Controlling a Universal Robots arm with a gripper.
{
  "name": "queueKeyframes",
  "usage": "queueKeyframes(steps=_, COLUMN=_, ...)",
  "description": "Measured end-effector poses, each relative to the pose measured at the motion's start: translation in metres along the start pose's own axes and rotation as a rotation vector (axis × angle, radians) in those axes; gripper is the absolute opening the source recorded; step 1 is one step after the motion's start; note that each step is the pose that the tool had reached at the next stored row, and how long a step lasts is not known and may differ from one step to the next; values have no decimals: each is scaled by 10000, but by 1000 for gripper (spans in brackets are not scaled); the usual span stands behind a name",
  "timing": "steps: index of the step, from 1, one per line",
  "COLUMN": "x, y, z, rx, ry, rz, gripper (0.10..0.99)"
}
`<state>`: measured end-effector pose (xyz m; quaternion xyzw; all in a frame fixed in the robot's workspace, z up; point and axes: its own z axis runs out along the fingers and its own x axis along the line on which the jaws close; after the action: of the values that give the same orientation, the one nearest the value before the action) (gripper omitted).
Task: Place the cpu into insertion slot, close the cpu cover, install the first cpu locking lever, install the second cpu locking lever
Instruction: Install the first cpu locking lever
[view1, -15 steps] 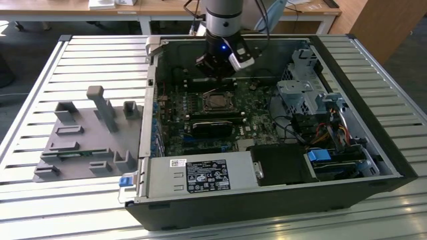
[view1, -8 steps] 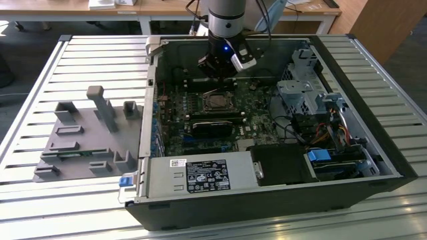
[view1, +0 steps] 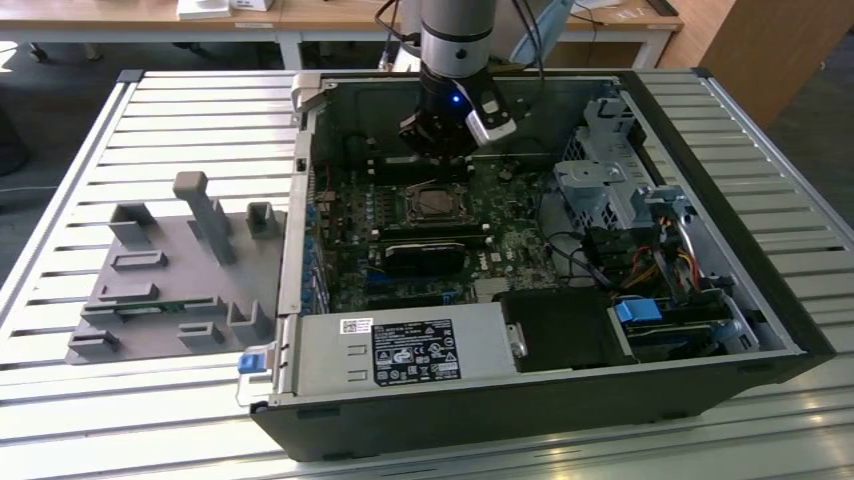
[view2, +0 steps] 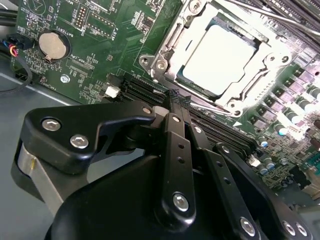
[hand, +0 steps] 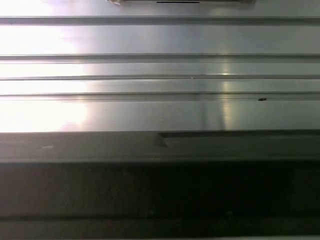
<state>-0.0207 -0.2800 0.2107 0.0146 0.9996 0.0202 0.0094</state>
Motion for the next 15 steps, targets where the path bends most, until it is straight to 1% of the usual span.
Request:
queueKeyframes(steps=7, x=-10, y=-3, z=77, rx=6, ry=2, rz=1, gripper=106)
queueKeyframes(steps=13, x=-14, y=-4, z=107, rx=10, ry=9, rz=1, gripper=106)
queueKeyframes(steps=15, x=-14, y=-5, z=116, rx=36, ry=12, rz=0, gripper=106)
